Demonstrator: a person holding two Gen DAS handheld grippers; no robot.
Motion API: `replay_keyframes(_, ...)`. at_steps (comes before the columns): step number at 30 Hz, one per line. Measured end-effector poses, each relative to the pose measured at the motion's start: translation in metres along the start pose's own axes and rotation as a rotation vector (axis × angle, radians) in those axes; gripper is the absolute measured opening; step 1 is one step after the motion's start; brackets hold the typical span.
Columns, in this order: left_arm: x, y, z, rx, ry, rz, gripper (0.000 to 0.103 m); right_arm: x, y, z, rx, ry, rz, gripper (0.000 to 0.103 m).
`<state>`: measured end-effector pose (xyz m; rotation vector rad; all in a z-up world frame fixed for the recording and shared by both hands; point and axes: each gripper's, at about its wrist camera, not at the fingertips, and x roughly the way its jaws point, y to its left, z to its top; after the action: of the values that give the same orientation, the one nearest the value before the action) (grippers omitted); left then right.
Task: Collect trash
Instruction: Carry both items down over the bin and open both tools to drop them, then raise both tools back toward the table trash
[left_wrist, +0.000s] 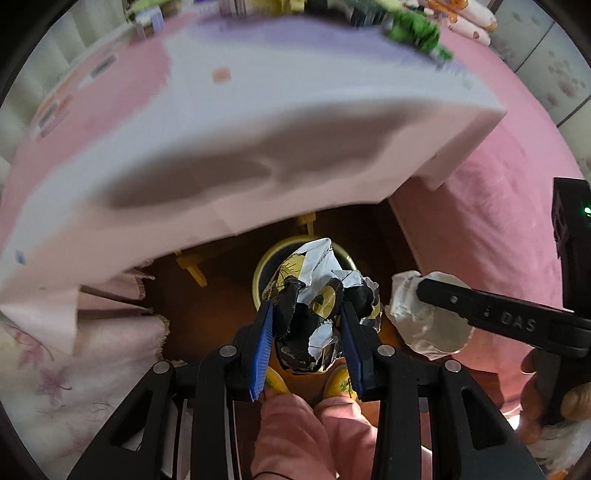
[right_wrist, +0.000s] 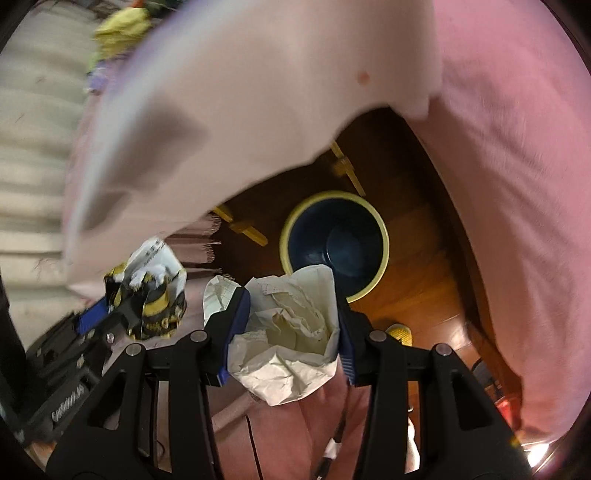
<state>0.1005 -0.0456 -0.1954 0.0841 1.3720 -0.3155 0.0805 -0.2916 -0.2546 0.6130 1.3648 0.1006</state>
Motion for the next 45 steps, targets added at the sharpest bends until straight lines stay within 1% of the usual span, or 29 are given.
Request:
replay_keyframes(4, 0.051, -0.001, -0.003, -0.018, 0.032, -0.028, 0.036, 0.044, -0.027, -0.002, 0.066, 0.005, -0.012, 0.042)
replay_keyframes(7, 0.083, -0.002, -0.003, -0.028, 0.042, -0.035, 0.037, 0.076, -0.046, 0.0, 0.111, -0.001, -0.026, 0.043)
replay_keyframes(10, 0.117, -0.001, 0.002, -0.044, 0.05, -0.054, 0.042, 0.1, -0.06, 0.001, 0.144, 0.002, -0.041, 0.045)
replay_keyframes(11, 0.125, 0.002, 0.003, -0.049, 0.056, -0.058, 0.048, 0.109, -0.066, 0.002, 0.157, 0.002, -0.041, 0.045)
replay_keyframes(13, 0.143, 0.008, 0.007, -0.055, 0.079, -0.066, 0.054, 0.124, -0.07, 0.005, 0.181, -0.005, -0.044, 0.047)
replay_keyframes(14, 0.15, 0.011, 0.008, -0.061, 0.078, -0.06, 0.06, 0.131, -0.071, 0.007, 0.189, -0.007, -0.044, 0.051)
replay_keyframes(15, 0.155, 0.017, 0.01, -0.065, 0.069, -0.053, 0.065, 0.141, -0.066, 0.01, 0.195, -0.005, -0.049, 0.053)
replay_keyframes(16, 0.158, 0.022, 0.011, -0.069, 0.064, -0.052, 0.075, 0.149, -0.066, 0.011, 0.205, -0.005, -0.056, 0.056)
replay_keyframes(17, 0.164, 0.024, 0.013, -0.076, 0.059, -0.058, 0.081, 0.154, -0.069, 0.011, 0.213, -0.007, -0.056, 0.059)
replay_keyframes(19, 0.17, 0.031, 0.016, -0.085, 0.054, -0.057, 0.081, 0.165, -0.065, 0.016, 0.221, -0.004, -0.06, 0.064)
replay_keyframes(22, 0.176, 0.044, 0.015, -0.081, 0.047, -0.048, 0.082, 0.18, -0.066, 0.018, 0.22, -0.005, -0.071, 0.064)
replay_keyframes(24, 0.173, 0.044, 0.015, -0.075, 0.023, -0.041, 0.082, 0.182, -0.062, 0.02, 0.211, -0.009, -0.079, 0.064)
replay_keyframes(28, 0.155, 0.045, 0.009, -0.059, -0.025, -0.01, 0.082, 0.182, -0.05, 0.017, 0.161, -0.016, -0.106, 0.064)
replay_keyframes(33, 0.124, 0.041, 0.011, -0.056, -0.082, -0.003, 0.082, 0.161, -0.031, 0.013, 0.087, -0.072, -0.133, 0.064)
replay_keyframes(37, 0.093, 0.04, 0.012, -0.029, -0.115, -0.006, 0.082, 0.135, -0.015, 0.009, 0.061, -0.119, -0.137, 0.064)
replay_keyframes(39, 0.07, 0.036, 0.013, -0.019, -0.133, -0.002, 0.082, 0.119, -0.006, 0.005, 0.059, -0.136, -0.129, 0.064)
replay_keyframes(42, 0.039, 0.041, 0.014, -0.029, -0.155, 0.008, 0.082, 0.094, 0.005, 0.0, 0.057, -0.152, -0.119, 0.064)
replay_keyframes(45, 0.004, 0.045, 0.016, -0.043, -0.174, 0.002, 0.082, 0.066, 0.013, -0.005, 0.054, -0.161, -0.1, 0.064)
